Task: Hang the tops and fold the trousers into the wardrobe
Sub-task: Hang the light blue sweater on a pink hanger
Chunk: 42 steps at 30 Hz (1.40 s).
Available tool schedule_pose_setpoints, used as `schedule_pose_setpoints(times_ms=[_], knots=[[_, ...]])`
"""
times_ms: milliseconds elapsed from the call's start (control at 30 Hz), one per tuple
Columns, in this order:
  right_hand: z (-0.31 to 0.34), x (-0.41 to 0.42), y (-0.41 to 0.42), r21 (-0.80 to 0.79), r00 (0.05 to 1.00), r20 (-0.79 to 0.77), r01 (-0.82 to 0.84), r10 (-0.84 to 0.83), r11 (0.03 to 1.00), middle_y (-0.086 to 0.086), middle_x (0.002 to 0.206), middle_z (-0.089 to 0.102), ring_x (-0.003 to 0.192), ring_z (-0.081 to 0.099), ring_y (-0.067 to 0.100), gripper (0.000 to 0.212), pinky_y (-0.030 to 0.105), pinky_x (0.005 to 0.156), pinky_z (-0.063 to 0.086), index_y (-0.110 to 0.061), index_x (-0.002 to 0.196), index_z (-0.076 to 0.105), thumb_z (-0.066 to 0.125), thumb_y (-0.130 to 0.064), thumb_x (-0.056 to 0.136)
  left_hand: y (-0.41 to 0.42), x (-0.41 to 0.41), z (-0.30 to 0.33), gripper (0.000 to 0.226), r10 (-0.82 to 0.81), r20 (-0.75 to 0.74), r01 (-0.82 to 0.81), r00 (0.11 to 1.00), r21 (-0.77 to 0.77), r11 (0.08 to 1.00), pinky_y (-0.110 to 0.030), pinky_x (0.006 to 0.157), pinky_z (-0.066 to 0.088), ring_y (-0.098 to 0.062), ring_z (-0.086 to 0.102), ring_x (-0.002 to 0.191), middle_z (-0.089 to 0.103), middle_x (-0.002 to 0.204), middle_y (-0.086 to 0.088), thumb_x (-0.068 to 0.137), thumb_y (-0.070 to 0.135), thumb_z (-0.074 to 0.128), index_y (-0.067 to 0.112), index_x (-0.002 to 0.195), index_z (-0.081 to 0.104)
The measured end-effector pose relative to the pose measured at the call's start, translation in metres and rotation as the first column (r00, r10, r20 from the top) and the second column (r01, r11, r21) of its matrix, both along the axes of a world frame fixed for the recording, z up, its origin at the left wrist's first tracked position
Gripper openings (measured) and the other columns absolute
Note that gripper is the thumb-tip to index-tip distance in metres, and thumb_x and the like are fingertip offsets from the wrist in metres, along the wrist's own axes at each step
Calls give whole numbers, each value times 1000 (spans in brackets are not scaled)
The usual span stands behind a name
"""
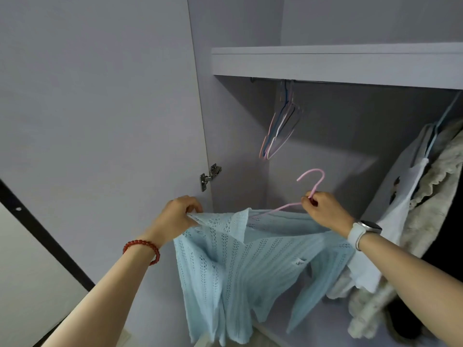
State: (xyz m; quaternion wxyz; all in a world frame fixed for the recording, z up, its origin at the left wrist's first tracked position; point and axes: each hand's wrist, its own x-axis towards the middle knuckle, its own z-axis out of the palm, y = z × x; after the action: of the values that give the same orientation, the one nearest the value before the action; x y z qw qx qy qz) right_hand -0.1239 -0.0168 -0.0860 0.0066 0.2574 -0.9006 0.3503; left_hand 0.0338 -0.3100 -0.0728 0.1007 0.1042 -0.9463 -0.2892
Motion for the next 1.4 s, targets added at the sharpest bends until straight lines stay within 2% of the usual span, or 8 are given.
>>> schedule_pose_setpoints(times_ms=[200,400,600,700,933,1067,1167,1400], knots=[[11,7,-9,-63,1000,-13,-7,7,998,3,50,38,49,33,18,39,24,47,26,-9,57,39,48,-14,95,3,6,-13,79,-5,144,-6,990,72,997,-24,91,39,-15,45,110,33,126,6,77,21,75,27,141,30],[20,19,-17,-27,997,-26,-68,67,997,2,49,38,46,32,15,40,21,46,28,-9,57,38,48,-19,95,34,2,-40,44,-74,-120,49,990,-197,979,-28,92,43,-19,55,108,56,123,2,87,32,63,21,129,54],[37,13,0,-85,996,-65,50,-55,995,2,49,36,47,30,15,38,20,44,26,-5,59,41,49,-18,94,35,-3,-48,72,164,53,-173,985,282,944,-23,70,48,-17,55,86,55,102,-1,88,18,63,21,145,20],[39,9,12,-63,989,-92,107,-113,992,8,52,40,49,31,18,35,20,46,27,2,60,46,49,-13,92,31,-3,-56,31,216,58,-222,975,148,964,-13,51,37,-12,50,66,61,91,-5,96,15,46,10,127,49],[33,11,26,126,994,-62,101,-94,987,7,51,44,48,36,21,35,31,50,31,-8,58,42,46,-15,91,14,-3,-24,25,234,-180,-200,955,192,961,-30,74,46,-17,57,82,66,91,0,93,6,46,18,102,66],[34,15,21,77,995,-58,86,-82,993,10,55,46,50,37,22,31,31,52,32,-3,65,48,45,-16,93,16,-4,-3,16,475,-55,-271,878,761,590,-31,71,43,-24,55,77,61,84,-9,86,7,53,8,73,63],[33,14,19,18,989,-70,129,-128,991,9,53,43,51,36,23,32,33,55,34,-2,64,45,45,-15,93,20,-3,-1,19,482,-8,-224,876,879,421,-30,61,41,-22,53,65,56,73,-9,86,8,48,9,68,53],[31,25,8,-113,996,-49,70,-76,991,2,51,36,48,29,15,35,19,44,27,-5,60,42,46,-13,95,8,-8,-18,31,435,-70,-295,898,636,713,-31,80,46,-19,52,101,52,122,-8,92,10,50,13,124,50]])
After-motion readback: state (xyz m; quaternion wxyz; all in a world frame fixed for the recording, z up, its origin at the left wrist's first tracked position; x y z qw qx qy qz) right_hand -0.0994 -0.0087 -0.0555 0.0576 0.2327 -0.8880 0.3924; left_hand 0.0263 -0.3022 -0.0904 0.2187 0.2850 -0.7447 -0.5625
